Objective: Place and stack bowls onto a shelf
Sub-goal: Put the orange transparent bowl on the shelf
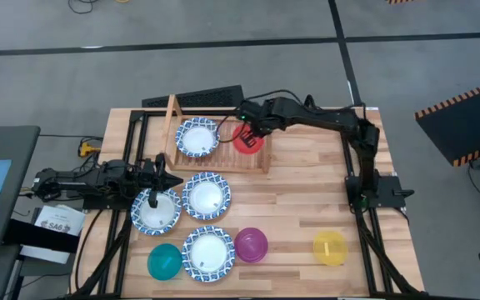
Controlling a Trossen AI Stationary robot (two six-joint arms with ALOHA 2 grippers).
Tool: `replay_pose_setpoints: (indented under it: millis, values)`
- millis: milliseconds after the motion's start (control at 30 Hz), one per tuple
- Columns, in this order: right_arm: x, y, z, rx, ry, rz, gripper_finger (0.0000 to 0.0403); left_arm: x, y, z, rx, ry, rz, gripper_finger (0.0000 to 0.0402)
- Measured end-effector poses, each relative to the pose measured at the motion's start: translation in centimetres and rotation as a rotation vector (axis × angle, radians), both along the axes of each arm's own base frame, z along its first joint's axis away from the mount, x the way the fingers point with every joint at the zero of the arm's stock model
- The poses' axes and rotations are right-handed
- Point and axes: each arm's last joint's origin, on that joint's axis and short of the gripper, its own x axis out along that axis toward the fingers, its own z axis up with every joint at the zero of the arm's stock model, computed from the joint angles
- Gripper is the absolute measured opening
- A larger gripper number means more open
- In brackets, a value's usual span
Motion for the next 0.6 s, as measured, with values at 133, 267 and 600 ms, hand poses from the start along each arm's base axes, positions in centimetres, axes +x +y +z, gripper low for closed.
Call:
replay_pose_setpoints:
  millis: [133,267,600]
  values:
    - [-2.0,-0.4,-0.2,0.000,0.025,-0.037,0.0021,0.0,0.0,0.0,0.000,0.000,0.000,0.0000]
    - [-4.6,-0.4,-0.1,-0.012,0.054,-0.055,0.0021,0.0,0.0,0.0,0.000,0.000,0.000,0.0000]
    - [-12.3,-0.9,-0.8,-0.020,0.105,-0.148,0.0021,0.0,0.0,0.0,0.000,0.000,0.000,0.0000]
